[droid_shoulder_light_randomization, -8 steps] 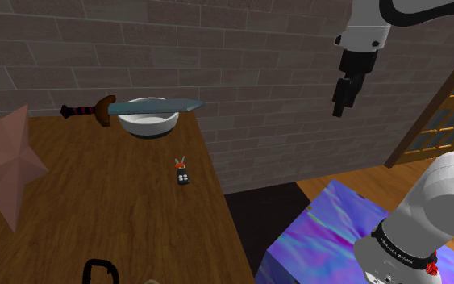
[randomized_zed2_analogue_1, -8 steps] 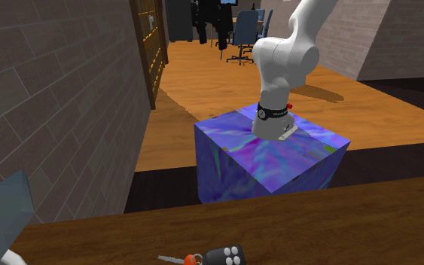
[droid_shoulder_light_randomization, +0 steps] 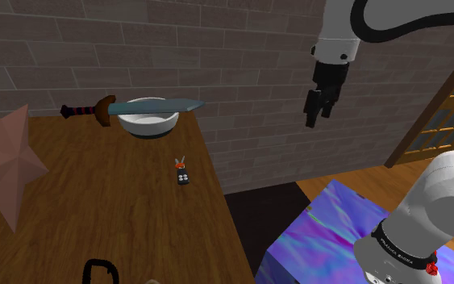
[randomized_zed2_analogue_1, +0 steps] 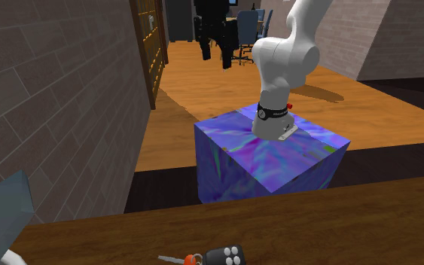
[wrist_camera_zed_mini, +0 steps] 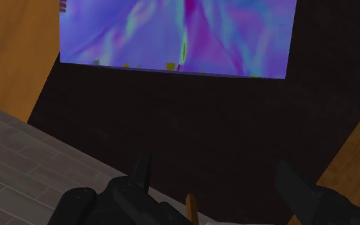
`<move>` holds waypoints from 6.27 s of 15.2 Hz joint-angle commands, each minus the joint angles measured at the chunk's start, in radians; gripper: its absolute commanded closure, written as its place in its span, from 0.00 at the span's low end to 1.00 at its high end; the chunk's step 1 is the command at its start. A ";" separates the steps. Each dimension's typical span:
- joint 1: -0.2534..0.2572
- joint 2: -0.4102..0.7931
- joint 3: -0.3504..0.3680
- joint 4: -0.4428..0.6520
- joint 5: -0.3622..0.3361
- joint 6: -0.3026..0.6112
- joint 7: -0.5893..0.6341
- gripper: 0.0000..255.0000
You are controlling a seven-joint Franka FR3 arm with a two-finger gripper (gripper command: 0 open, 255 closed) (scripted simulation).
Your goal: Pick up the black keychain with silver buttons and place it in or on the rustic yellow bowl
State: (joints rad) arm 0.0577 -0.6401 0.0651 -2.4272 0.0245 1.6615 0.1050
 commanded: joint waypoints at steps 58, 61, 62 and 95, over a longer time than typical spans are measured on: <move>0.203 1.085 0.289 0.731 -0.142 0.429 0.795 1.00; 0.201 1.068 0.293 0.749 -0.136 0.396 0.792 1.00; 0.200 1.063 0.294 0.755 -0.133 0.385 0.791 1.00; 0.264 0.912 0.353 0.906 -0.084 0.093 0.890 1.00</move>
State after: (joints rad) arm 0.3118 0.2939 0.4095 -1.4911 -0.0662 1.7453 0.9735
